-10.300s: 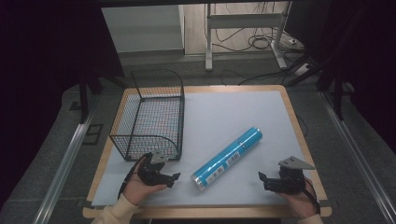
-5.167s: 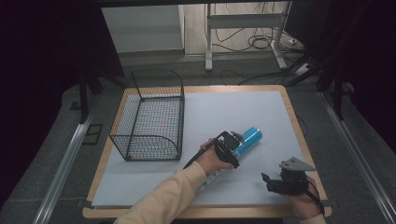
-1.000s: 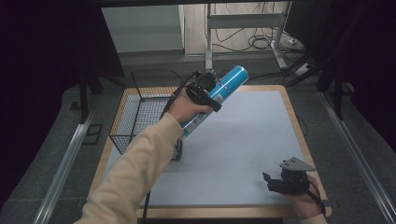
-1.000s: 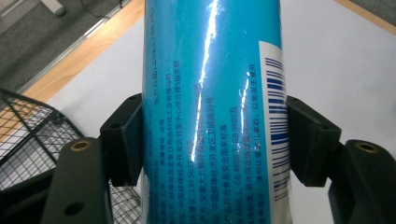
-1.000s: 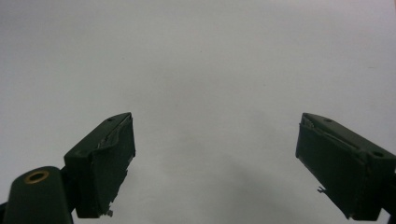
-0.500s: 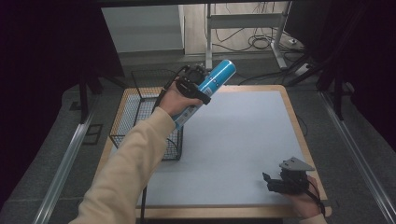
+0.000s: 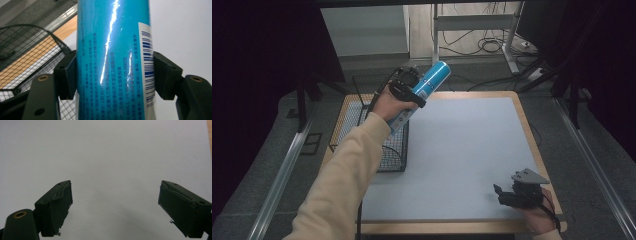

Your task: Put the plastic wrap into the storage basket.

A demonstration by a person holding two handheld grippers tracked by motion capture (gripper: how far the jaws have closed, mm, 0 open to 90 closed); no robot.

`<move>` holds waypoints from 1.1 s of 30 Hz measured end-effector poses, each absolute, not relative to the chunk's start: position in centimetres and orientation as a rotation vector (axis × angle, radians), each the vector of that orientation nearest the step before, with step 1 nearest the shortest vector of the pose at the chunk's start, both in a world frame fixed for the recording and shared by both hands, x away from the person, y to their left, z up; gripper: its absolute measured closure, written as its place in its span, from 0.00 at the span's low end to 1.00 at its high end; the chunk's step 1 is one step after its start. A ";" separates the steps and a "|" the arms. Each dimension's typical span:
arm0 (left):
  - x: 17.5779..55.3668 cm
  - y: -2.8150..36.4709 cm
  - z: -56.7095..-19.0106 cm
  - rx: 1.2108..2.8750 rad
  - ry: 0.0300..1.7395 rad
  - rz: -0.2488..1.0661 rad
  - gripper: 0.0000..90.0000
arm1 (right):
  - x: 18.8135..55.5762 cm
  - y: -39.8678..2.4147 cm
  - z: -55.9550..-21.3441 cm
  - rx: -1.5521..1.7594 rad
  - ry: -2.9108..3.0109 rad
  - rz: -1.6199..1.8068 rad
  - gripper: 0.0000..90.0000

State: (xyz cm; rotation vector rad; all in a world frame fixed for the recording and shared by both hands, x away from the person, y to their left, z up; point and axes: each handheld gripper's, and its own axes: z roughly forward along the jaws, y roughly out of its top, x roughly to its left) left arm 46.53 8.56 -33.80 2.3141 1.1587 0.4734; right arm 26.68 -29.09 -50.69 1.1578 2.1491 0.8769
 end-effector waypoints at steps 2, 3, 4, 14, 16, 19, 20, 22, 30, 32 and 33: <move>46.7 8.9 -34.0 2.315 1.167 0.481 0.35 | 26.7 -29.1 -50.7 1.161 2.151 0.877 0.14; 46.8 9.2 -34.1 2.315 1.172 0.492 0.35 | 26.8 -29.1 -50.8 1.161 2.153 0.875 0.13; 46.9 9.4 -34.2 2.307 1.182 0.498 0.35 | 26.8 -29.1 -50.8 1.161 2.153 0.875 0.13; 47.7 11.5 -35.5 2.299 1.244 0.503 0.35 | 26.8 -29.1 -50.8 1.164 2.154 0.870 0.13; 47.9 11.8 -35.6 2.299 1.254 0.502 0.35 | 26.8 -29.1 -50.9 1.165 2.155 0.869 0.14; 48.3 12.1 -36.0 2.306 1.264 0.507 0.35 | 26.8 -29.1 -50.9 1.164 2.155 0.868 0.13; 48.3 12.2 -36.1 2.308 1.268 0.506 0.35 | 26.8 -29.1 -50.9 1.164 2.154 0.865 0.13; 48.5 12.4 -36.4 2.311 1.277 0.507 0.35 | 26.8 -29.1 -50.9 1.166 2.154 0.866 0.13; 49.2 13.2 -37.6 2.304 1.331 0.516 0.35 | 26.9 -29.2 -51.0 1.168 2.158 0.863 0.13; 49.4 13.5 -37.9 2.314 1.340 0.518 0.35 | 26.9 -29.1 -51.0 1.168 2.159 0.861 0.13; 49.6 13.6 -38.2 2.318 1.349 0.522 0.35 | 26.9 -29.1 -51.0 1.168 2.160 0.861 0.13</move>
